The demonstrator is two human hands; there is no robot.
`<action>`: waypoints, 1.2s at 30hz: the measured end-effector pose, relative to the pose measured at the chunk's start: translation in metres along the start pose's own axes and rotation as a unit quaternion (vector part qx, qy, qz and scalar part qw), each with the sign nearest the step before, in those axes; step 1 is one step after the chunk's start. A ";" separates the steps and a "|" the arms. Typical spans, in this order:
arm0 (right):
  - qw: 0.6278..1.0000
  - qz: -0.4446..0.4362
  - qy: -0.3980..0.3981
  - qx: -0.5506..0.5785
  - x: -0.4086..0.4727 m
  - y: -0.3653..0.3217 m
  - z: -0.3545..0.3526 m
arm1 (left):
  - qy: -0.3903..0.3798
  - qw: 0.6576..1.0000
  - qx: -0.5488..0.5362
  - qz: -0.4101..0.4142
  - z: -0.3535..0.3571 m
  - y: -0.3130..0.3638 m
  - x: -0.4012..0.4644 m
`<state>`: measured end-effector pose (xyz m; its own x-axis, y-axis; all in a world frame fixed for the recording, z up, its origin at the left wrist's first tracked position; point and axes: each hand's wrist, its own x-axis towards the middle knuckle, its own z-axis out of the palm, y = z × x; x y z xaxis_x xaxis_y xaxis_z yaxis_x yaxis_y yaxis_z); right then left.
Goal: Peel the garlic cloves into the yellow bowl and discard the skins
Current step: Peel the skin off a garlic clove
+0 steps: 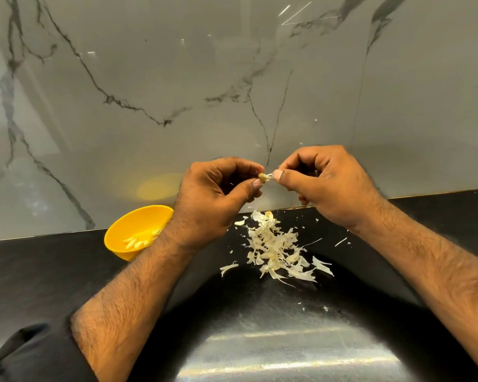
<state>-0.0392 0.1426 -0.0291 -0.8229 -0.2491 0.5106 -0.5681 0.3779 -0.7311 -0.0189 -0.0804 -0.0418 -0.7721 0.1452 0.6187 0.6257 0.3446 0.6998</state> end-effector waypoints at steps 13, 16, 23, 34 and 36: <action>0.997 -0.016 -0.064 0.045 0.001 0.001 0.003 | -0.014 0.997 0.070 0.035 -0.002 -0.001 0.003; 0.996 -0.014 -0.071 0.055 0.001 0.000 0.003 | -0.016 0.997 0.066 0.027 0.000 -0.001 0.002; 0.993 0.001 -0.091 0.070 0.002 0.002 0.004 | -0.014 0.995 0.091 0.041 -0.004 0.002 0.002; 0.994 0.017 -0.090 0.052 0.002 0.002 0.003 | -0.024 0.991 0.119 0.061 0.001 0.005 0.000; 0.995 0.019 -0.088 0.053 0.002 0.002 0.004 | -0.023 0.990 0.124 0.065 0.003 0.005 0.000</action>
<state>-0.0422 0.1395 -0.0312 -0.8282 -0.3912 0.4012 -0.5259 0.2956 -0.7975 -0.0158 -0.0762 -0.0392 -0.6940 0.2437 0.6775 0.6783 0.5368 0.5017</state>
